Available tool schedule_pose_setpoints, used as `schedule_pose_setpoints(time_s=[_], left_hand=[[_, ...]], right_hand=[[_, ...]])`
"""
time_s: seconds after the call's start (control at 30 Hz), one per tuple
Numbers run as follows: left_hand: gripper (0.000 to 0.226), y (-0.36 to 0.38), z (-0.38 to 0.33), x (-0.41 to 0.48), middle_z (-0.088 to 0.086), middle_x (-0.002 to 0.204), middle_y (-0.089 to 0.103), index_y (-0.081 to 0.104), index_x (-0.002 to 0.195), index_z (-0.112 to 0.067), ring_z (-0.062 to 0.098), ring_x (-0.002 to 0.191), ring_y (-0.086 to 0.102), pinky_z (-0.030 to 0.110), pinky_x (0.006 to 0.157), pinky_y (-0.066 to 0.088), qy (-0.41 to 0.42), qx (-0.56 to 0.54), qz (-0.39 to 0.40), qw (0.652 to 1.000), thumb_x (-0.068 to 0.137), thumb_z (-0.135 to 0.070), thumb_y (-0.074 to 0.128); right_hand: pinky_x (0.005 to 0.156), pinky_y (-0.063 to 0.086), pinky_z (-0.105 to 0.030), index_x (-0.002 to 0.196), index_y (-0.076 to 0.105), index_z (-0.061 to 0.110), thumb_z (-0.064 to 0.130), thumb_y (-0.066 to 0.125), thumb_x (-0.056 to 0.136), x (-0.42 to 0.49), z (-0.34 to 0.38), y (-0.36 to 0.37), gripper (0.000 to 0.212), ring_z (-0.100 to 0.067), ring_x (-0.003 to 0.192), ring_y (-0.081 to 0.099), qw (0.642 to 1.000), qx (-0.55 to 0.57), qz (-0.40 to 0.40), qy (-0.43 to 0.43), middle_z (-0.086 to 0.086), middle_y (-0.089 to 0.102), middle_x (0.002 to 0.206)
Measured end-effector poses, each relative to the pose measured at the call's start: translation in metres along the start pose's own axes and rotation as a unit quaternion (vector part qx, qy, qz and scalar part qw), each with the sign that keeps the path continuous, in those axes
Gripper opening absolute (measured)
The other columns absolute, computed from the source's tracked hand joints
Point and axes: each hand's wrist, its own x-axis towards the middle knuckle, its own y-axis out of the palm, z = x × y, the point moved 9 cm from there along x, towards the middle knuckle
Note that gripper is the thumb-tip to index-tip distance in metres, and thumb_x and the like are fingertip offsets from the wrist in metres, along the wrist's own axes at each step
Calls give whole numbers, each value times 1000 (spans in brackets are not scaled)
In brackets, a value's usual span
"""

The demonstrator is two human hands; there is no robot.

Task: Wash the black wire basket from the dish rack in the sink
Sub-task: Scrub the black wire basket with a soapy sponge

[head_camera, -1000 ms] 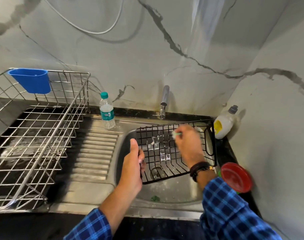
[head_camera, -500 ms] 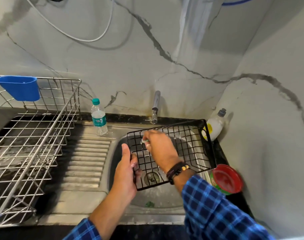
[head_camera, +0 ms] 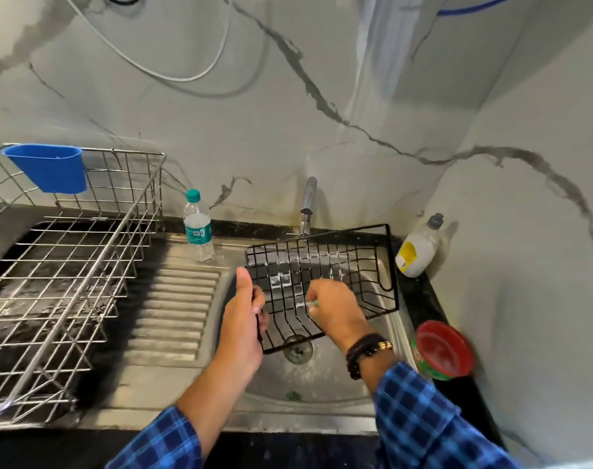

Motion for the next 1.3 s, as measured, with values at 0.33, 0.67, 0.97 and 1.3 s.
schedule_pose_setpoints(time_s=[0.33, 0.67, 0.97, 1.3], left_hand=[[60, 3, -26, -2, -8, 49, 31, 45, 49, -29, 9, 49, 24, 35, 59, 23, 119, 16, 70, 990, 91, -73, 38], [63, -2, -18, -5, -9, 52, 30, 41, 50, -29, 15, 55, 24, 38, 62, 21, 114, 51, 55, 991, 82, -84, 44], [63, 11, -25, -16, -10, 51, 33, 48, 47, -30, 10, 51, 34, 35, 61, 27, 44, 41, 77, 995, 94, -67, 31], [60, 0, -16, -9, -11, 48, 32, 49, 44, -30, 6, 47, 35, 35, 61, 25, 16, 3, 70, 997, 86, -70, 35]], right_hand=[[88, 54, -37, 116, 63, 8, 4, 53, 95, -2, -30, -39, 24, -29, 107, 64, 977, -198, 9, 73, -13, 67, 114], [76, 50, -21, 92, 64, 26, 14, 65, 91, -18, 28, 15, 12, -9, 90, 62, 989, 100, 104, -14, 7, 65, 98], [90, 47, -19, 108, 70, 16, 7, 65, 89, 1, 66, -43, 22, -10, 97, 60, 960, 149, -200, -126, 1, 66, 106], [92, 51, -25, 103, 72, 25, 8, 69, 88, -18, 71, 0, 23, -12, 99, 62, 972, -78, -20, -221, 5, 66, 107]])
